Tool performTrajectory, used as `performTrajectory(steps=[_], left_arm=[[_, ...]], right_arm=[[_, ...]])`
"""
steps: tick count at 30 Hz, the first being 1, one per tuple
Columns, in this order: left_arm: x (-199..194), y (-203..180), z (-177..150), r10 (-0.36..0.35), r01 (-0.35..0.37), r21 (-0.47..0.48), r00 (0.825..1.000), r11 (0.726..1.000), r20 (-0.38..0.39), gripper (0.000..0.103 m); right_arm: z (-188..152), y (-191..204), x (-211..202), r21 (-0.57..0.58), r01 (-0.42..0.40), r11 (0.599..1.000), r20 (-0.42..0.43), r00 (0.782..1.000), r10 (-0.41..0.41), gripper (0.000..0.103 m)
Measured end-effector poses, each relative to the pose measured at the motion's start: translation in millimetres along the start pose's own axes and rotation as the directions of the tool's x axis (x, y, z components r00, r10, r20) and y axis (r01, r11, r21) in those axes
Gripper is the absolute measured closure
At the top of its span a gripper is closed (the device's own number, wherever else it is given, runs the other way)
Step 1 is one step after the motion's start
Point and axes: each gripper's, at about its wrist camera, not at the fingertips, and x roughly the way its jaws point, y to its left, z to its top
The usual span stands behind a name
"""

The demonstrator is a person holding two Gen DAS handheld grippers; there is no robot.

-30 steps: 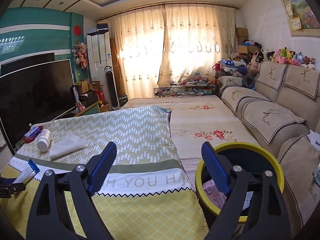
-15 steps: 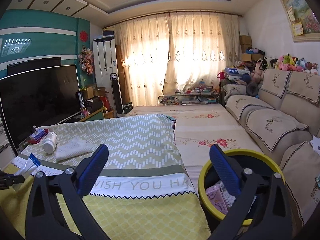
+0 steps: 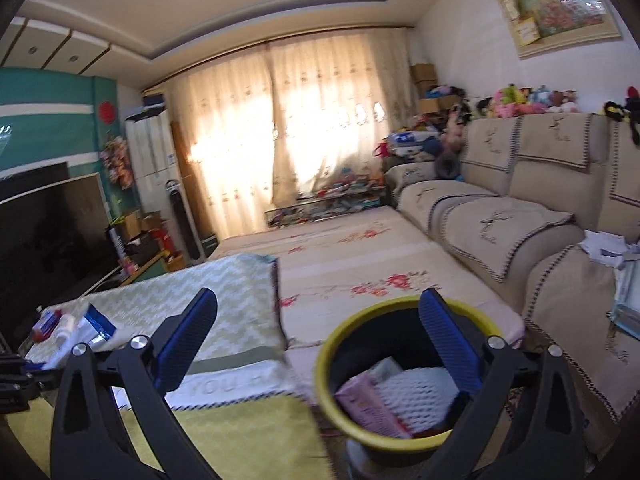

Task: Collect trash
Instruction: 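Carry the tube over the bin and open the left tool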

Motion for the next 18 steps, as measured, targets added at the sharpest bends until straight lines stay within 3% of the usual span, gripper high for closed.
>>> performTrajectory(steps=[5,10,13,18], left_arm=[[43,-62,36,-0.132,0.137,0.104,0.99,0.985,-0.052,0.083],[89,-126,61,-0.204,0.228,0.2,0.97,0.953,-0.13,0.083],[118,-153,69,-0.218,0.252,0.216,0.961,0.943,-0.168,0.082],[159,-183,86,-0.227,0.263,0.204,0.956,0.943,-0.184,0.071]], right_arm=[[12,-40,-13,0.048,0.091,0.995,0.046,0.995,-0.093,0.007],[19,-79,-29,0.101,0.167,0.981,0.077,0.982,-0.175,0.007],[21,-95,-36,0.119,0.199,0.973,0.089,0.974,-0.21,0.007],[23,-109,-43,0.136,0.227,0.964,0.095,0.966,-0.241,0.007]])
